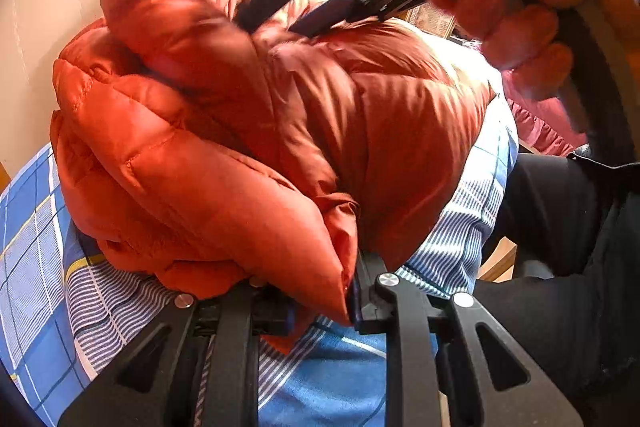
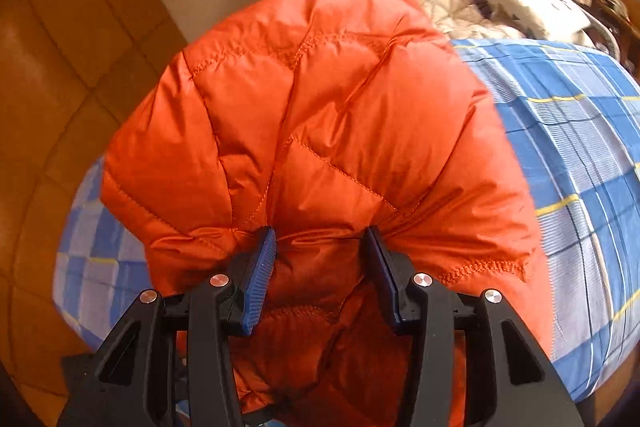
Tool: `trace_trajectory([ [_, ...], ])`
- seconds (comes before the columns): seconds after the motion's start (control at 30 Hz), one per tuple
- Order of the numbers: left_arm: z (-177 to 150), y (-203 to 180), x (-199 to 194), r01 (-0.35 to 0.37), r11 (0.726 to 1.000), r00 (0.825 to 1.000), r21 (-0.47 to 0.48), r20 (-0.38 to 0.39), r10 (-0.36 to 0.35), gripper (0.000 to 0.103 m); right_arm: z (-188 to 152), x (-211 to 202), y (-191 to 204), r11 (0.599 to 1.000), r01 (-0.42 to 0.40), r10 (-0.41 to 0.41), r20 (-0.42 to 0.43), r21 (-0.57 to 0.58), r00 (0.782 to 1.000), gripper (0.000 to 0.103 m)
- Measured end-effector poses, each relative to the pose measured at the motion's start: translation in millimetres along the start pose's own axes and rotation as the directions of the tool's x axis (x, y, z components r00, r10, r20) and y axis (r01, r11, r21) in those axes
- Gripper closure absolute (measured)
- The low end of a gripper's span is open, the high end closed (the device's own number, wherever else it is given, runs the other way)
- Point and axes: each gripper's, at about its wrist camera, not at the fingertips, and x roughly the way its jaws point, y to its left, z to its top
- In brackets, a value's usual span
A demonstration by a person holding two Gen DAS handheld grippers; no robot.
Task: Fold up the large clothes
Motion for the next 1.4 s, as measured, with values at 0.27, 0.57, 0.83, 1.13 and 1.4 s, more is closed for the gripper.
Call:
trace_trajectory([
  [0.27,1.9,-1.4,-0.4,-0.012,1.000,1.000,-0.002,-0.006,0.012,0.085,-2.2,11.4,-4.8,1.000,-0.004,0.004,-0.031,-0.011,0.999,0.056],
  [0.57,3.7,-10.4,1.5,-0.028,0.999,1.000,0.026,-0.010,0.028,0.085,6.3,-12.8,-22.0,0.990,-0.077,0.073,0.039,0.117,0.997,0.056],
  [0.83,3.5,-18.8,7.4,-0.035,0.998,0.999,0.046,-0.013,0.036,0.085,13.0,-7.3,-11.3,0.996,-0.042,0.037,0.060,0.075,0.997,0.048],
  [1.13,-1.3,-22.1,14.9,-0.034,0.998,0.999,0.056,-0.021,0.036,0.085,13.6,25.8,6.8,0.998,0.001,-0.005,-0.052,-0.059,0.999,0.047],
  [1.4,-2.4,-28.6,19.6,-0.063,0.997,0.997,0.051,-0.039,0.065,0.085,12.8,34.4,6.7,0.995,-0.002,-0.008,-0.098,-0.097,0.995,0.047],
])
